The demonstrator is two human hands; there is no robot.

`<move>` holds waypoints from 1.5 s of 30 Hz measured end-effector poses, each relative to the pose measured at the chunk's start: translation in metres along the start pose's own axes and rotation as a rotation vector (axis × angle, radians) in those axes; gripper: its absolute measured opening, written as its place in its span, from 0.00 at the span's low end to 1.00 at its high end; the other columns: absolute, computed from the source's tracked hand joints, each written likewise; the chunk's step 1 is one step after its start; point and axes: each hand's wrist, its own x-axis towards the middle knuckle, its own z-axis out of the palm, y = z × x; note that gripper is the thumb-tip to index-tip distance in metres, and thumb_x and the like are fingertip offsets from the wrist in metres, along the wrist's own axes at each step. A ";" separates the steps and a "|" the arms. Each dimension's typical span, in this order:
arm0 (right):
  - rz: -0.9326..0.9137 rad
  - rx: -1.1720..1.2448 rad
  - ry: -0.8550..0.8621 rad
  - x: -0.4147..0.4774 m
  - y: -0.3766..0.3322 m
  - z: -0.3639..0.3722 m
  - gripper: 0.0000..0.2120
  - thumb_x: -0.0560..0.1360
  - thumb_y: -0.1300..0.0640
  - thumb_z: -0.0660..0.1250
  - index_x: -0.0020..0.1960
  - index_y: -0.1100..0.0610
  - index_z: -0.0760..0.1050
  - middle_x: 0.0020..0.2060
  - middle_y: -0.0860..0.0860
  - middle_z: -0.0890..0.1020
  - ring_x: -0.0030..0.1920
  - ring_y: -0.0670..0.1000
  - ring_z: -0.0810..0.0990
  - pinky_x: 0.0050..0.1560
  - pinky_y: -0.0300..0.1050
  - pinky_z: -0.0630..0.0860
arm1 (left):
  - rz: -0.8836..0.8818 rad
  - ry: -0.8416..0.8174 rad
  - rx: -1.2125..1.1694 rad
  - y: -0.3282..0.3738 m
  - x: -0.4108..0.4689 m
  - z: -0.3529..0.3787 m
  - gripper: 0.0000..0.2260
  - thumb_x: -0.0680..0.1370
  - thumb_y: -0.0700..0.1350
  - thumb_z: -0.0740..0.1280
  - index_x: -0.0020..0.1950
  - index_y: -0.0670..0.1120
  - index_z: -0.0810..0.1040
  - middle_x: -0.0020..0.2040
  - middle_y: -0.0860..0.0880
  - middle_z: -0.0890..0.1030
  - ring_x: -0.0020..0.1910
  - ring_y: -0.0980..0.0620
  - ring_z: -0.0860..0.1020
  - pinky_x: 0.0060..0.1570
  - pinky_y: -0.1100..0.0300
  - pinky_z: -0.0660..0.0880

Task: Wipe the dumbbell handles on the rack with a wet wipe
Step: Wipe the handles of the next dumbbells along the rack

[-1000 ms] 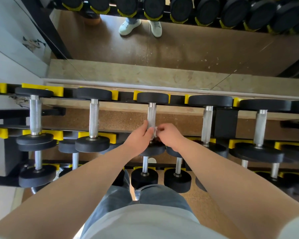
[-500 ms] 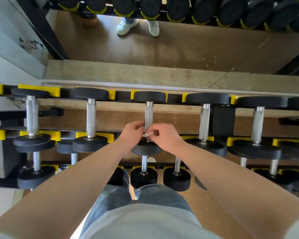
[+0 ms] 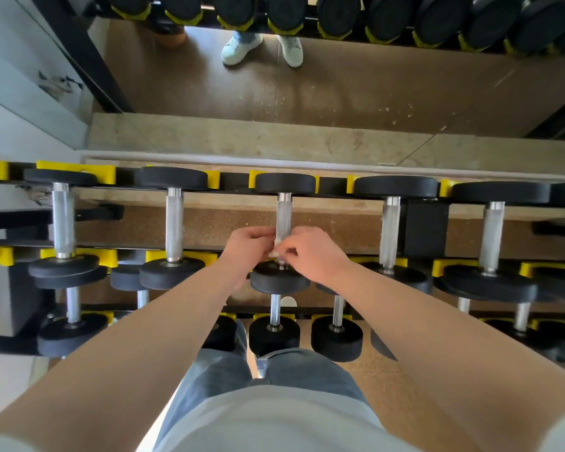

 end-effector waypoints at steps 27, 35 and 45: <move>0.429 0.609 0.161 -0.016 0.038 0.012 0.07 0.79 0.56 0.72 0.53 0.44 0.83 0.44 0.48 0.81 0.48 0.51 0.81 0.53 0.49 0.82 | 0.068 0.167 0.161 -0.006 0.007 0.013 0.12 0.74 0.52 0.77 0.55 0.52 0.84 0.49 0.55 0.85 0.47 0.55 0.85 0.55 0.54 0.83; 0.484 0.673 0.174 -0.005 0.035 0.011 0.08 0.79 0.55 0.72 0.55 0.46 0.84 0.51 0.47 0.83 0.53 0.49 0.82 0.59 0.54 0.82 | 0.208 0.284 0.333 -0.010 -0.005 0.014 0.06 0.78 0.48 0.74 0.55 0.52 0.87 0.50 0.58 0.85 0.50 0.58 0.82 0.54 0.61 0.78; 0.473 0.613 0.165 -0.015 0.025 0.009 0.09 0.80 0.54 0.70 0.60 0.47 0.83 0.54 0.47 0.83 0.52 0.47 0.81 0.57 0.48 0.82 | 0.078 0.284 0.295 -0.011 -0.007 0.006 0.04 0.79 0.47 0.72 0.46 0.55 0.82 0.43 0.54 0.85 0.45 0.55 0.83 0.49 0.55 0.83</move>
